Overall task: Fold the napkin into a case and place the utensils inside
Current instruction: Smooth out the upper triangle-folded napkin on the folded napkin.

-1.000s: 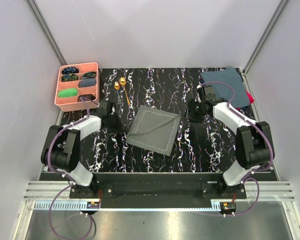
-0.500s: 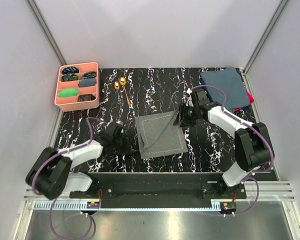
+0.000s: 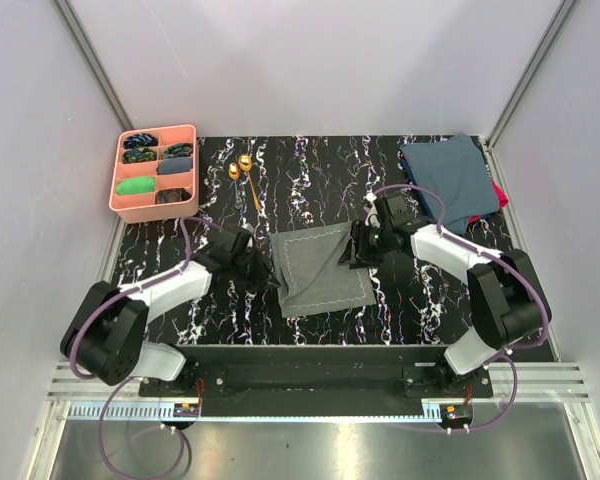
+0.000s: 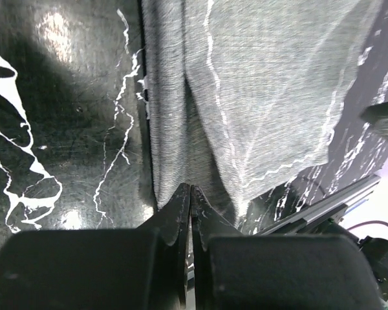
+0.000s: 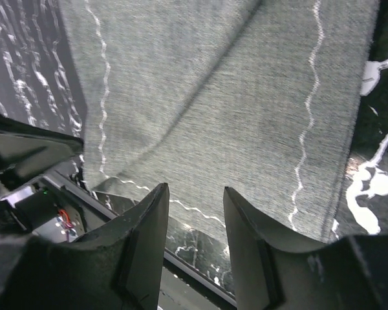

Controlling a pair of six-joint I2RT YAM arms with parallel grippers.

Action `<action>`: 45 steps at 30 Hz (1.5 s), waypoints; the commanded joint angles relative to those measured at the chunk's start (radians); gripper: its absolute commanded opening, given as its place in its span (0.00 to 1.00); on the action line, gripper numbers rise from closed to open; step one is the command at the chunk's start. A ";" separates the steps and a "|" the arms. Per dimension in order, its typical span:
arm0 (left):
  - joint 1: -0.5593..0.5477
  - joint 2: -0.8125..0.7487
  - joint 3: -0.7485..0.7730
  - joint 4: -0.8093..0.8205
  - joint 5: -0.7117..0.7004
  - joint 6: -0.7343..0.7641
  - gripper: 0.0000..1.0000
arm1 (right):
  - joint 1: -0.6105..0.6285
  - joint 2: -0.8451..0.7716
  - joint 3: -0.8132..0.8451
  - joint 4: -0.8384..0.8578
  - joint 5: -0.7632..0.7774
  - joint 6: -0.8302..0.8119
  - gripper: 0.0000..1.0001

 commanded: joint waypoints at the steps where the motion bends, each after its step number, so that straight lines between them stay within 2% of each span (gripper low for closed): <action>1: 0.004 0.020 0.012 0.067 0.064 -0.005 0.01 | 0.018 -0.041 -0.017 0.084 -0.032 0.039 0.47; 6: 0.004 0.041 -0.036 0.161 0.121 -0.034 0.00 | 0.036 0.019 -0.026 0.123 -0.045 0.065 0.43; 13: -0.013 0.009 -0.135 0.238 0.143 -0.086 0.00 | 0.064 0.099 -0.055 0.210 -0.058 0.125 0.33; 22: -0.039 0.015 -0.251 0.353 0.155 -0.099 0.00 | 0.078 0.209 -0.080 0.304 -0.068 0.172 0.31; 26: -0.039 -0.057 -0.213 0.285 0.118 -0.063 0.00 | 0.078 0.223 -0.083 0.313 -0.069 0.174 0.30; 28: -0.039 -0.106 -0.187 0.210 0.095 -0.048 0.03 | 0.076 0.221 -0.088 0.312 -0.066 0.174 0.30; 32: -0.039 -0.128 -0.135 0.130 0.097 -0.049 0.04 | 0.079 0.228 -0.086 0.312 -0.066 0.174 0.30; 45: -0.045 -0.105 -0.139 0.129 0.114 -0.062 0.02 | 0.076 0.221 -0.078 0.313 -0.068 0.175 0.29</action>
